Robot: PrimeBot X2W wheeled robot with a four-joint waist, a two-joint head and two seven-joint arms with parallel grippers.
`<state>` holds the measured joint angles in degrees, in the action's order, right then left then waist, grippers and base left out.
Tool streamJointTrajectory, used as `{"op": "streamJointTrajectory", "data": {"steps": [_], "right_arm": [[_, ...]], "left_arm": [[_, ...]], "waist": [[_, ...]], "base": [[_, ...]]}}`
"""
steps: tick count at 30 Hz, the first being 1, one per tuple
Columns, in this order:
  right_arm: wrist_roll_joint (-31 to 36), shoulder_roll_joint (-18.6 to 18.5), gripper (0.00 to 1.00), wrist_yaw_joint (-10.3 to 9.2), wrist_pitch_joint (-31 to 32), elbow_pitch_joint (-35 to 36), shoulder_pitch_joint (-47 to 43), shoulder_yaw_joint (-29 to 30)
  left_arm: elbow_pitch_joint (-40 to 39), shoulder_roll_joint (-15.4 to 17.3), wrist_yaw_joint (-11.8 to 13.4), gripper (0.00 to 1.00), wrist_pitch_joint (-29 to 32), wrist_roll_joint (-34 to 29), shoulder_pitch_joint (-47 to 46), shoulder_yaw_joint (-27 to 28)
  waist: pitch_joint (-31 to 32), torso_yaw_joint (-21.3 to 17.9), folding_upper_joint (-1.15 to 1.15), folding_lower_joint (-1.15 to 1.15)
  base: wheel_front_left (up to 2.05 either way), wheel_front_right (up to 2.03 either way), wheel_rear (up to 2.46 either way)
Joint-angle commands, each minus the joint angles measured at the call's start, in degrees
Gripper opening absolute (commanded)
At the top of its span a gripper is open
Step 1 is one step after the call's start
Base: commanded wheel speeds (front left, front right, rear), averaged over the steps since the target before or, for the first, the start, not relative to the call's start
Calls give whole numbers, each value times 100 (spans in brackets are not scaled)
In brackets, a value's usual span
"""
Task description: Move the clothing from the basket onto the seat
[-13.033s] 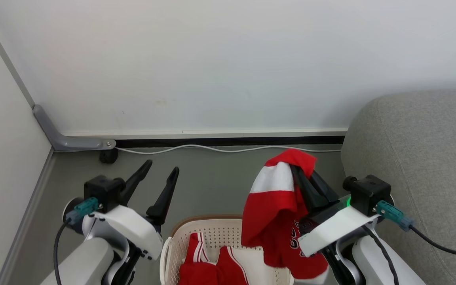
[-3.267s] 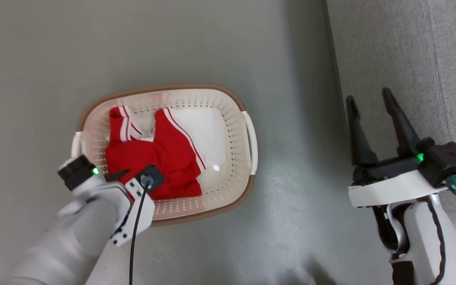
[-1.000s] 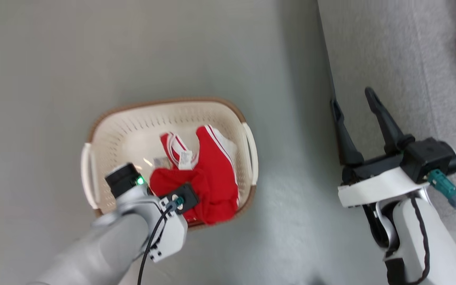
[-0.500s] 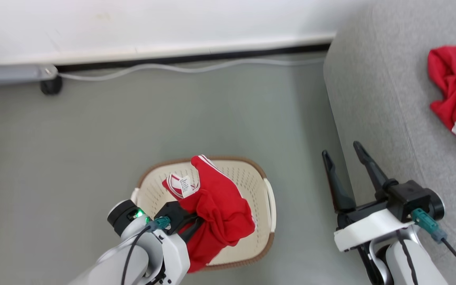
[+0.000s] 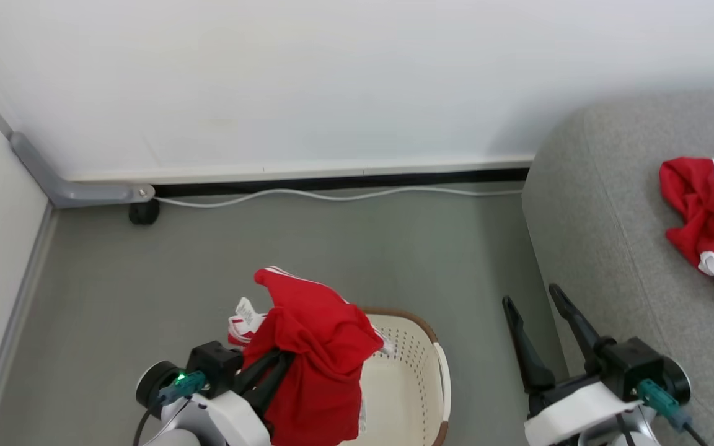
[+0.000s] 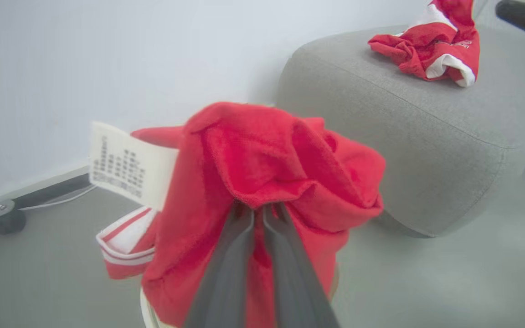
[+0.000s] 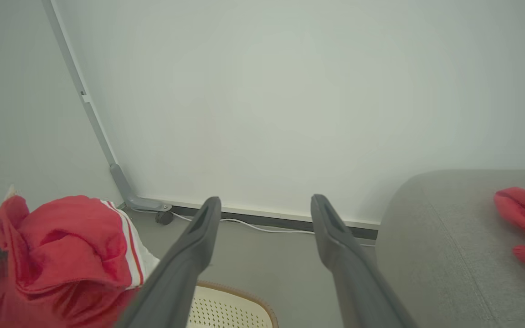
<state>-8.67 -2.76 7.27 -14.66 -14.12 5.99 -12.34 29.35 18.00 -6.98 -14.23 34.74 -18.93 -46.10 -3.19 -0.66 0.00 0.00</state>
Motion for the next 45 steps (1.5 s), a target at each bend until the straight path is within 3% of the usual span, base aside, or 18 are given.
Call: {"op": "streamJointTrajectory", "data": {"steps": [1,8,22,45], "right_arm": [[-51,-11,100,22,-34,147,-14,-119],[-159,-11,100,22,-34,265,-253,-273],[-188,-11,100,22,-34,310,-344,-371],[-188,-11,100,22,-34,451,-177,-742]], "left_arm": [[-209,135,44,0,-76,-47,-41,385],[-611,129,19,0,-76,-108,304,988],[-1140,306,49,0,283,232,-286,1374],[-1430,102,48,0,799,340,-1233,1219]], "waist": [[198,98,0,0],[337,170,0,0],[425,245,0,0],[387,273,0,0]], "base": [[0,0,0],[0,0,0],[0,0,0],[0,0,0]]}}
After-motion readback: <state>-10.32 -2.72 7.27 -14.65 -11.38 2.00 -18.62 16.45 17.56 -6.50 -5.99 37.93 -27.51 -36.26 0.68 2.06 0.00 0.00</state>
